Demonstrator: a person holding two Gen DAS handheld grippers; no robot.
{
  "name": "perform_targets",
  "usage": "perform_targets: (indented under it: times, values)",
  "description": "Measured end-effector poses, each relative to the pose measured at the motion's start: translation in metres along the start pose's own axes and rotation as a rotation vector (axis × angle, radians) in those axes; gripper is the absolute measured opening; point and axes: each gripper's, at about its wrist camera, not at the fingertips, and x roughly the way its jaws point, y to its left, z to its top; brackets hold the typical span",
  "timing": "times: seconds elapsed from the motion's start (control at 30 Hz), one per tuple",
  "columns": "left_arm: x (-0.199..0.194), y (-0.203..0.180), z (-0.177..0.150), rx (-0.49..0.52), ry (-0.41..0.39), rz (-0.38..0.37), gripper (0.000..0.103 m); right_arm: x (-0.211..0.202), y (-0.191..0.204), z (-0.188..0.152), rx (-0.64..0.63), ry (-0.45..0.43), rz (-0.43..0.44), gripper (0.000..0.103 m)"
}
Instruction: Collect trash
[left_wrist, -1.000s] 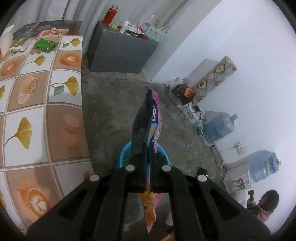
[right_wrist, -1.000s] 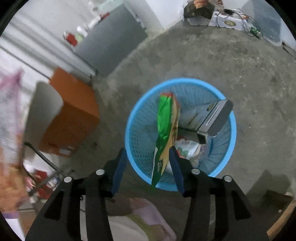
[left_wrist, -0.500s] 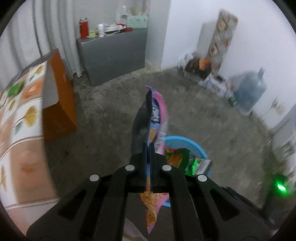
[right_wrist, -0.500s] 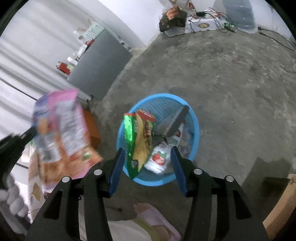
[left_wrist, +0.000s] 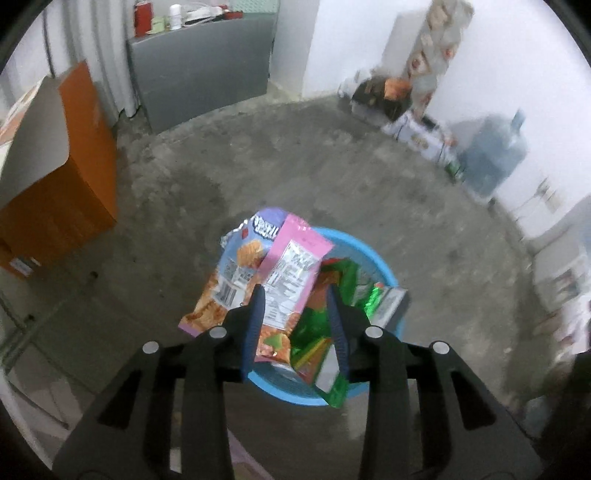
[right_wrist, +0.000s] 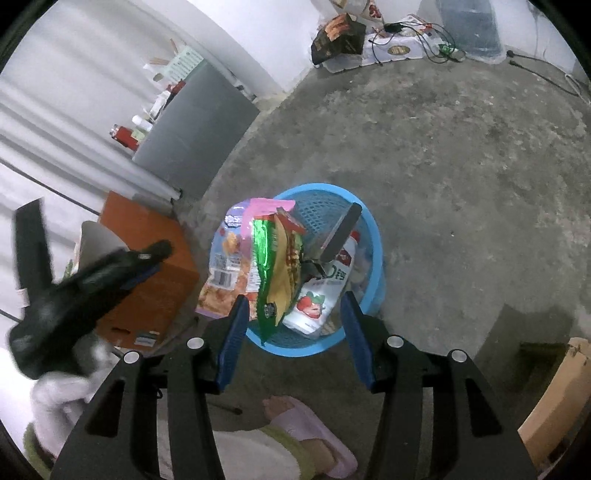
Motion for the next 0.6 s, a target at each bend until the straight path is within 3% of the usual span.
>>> perform_targets:
  times: [0.17,0.33,0.47,0.6]
  values:
    - [-0.081,0.019,-0.002,-0.023,-0.089,-0.111,0.04,-0.021,0.026,-0.001,-0.071,-0.037,0.045,0.05]
    - [-0.179,0.031,-0.023,0.032,-0.232,-0.143,0.064,-0.064,0.08,-0.005,-0.248,-0.128,0.116,0.051]
    - [-0.257,0.059,-0.051,0.005,-0.362,-0.121,0.085,-0.116,0.135,-0.026,-0.44,-0.272,0.215,0.074]
    - [-0.325,0.086,-0.085,-0.057,-0.476,0.005,0.094,-0.162,0.177,-0.054,-0.569,-0.4,0.297,0.097]
